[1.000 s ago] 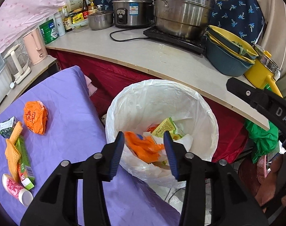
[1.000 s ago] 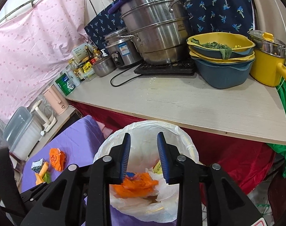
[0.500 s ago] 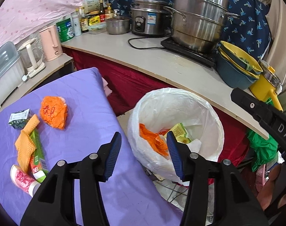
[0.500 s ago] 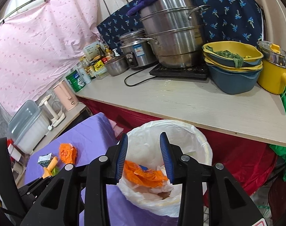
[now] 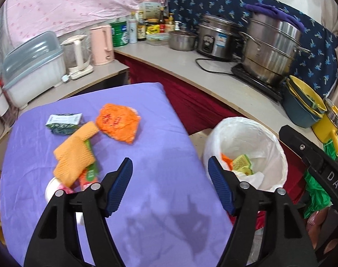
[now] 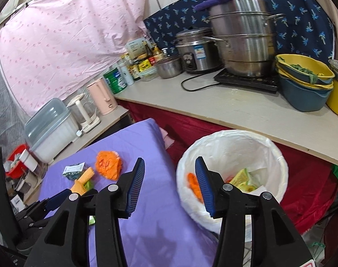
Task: Collect trash
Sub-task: 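Withdraw both tools from the bin back over the table, then move the left tool to the pink paper cup and close on it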
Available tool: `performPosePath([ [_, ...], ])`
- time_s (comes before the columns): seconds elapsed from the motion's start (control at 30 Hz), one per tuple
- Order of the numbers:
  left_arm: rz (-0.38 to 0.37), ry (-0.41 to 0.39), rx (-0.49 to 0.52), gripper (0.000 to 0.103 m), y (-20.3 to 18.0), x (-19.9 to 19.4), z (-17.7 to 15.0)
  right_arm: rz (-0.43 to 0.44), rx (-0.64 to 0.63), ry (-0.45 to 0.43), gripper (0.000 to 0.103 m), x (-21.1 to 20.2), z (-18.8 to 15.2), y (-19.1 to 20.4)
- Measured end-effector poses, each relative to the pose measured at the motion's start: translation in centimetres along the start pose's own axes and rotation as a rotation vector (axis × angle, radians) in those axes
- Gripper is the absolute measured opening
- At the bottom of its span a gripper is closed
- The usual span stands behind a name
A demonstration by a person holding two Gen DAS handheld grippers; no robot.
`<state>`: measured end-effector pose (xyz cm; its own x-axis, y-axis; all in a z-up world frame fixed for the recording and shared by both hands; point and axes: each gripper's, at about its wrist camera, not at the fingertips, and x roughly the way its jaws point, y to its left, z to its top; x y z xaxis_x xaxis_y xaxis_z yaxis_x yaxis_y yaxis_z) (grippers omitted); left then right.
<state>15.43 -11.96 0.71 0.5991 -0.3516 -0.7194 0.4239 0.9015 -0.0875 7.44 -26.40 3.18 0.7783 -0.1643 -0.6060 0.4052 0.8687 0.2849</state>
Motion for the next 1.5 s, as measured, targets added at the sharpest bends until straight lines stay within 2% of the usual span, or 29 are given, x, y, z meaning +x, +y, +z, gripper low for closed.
performPosePath([
  [0.17,0.051,-0.002,-0.04,0.075,3.8,-0.9,-1.3,0.034,-0.029,0.028,0.047,0.6,-1.2,2.8],
  [0.5,0.159,-0.017,-0.05,0.088,10.5,-2.3,-4.8,0.092,-0.078,0.098,0.047,2.1,-4.4,7.7],
  [0.67,0.201,-0.009,-0.018,0.091,13.1,-2.2,-7.0,0.105,-0.091,0.123,0.047,2.7,-5.6,9.4],
  [0.9,0.211,-0.031,0.021,0.092,15.6,-1.2,-9.4,0.114,-0.11,0.164,0.047,3.9,-7.2,11.4],
  [1.03,0.191,-0.039,0.054,0.092,16.4,-0.2,-10.3,0.113,-0.121,0.187,0.047,4.6,-7.9,12.2],
  [1.2,0.126,-0.038,0.075,0.092,17.1,0.8,-10.9,0.108,-0.134,0.21,0.047,5.8,-8.4,13.1],
  [1.5,0.053,-0.044,0.115,0.092,17.8,2.1,-11.4,0.104,-0.149,0.238,0.047,7.4,-8.8,14.1],
])
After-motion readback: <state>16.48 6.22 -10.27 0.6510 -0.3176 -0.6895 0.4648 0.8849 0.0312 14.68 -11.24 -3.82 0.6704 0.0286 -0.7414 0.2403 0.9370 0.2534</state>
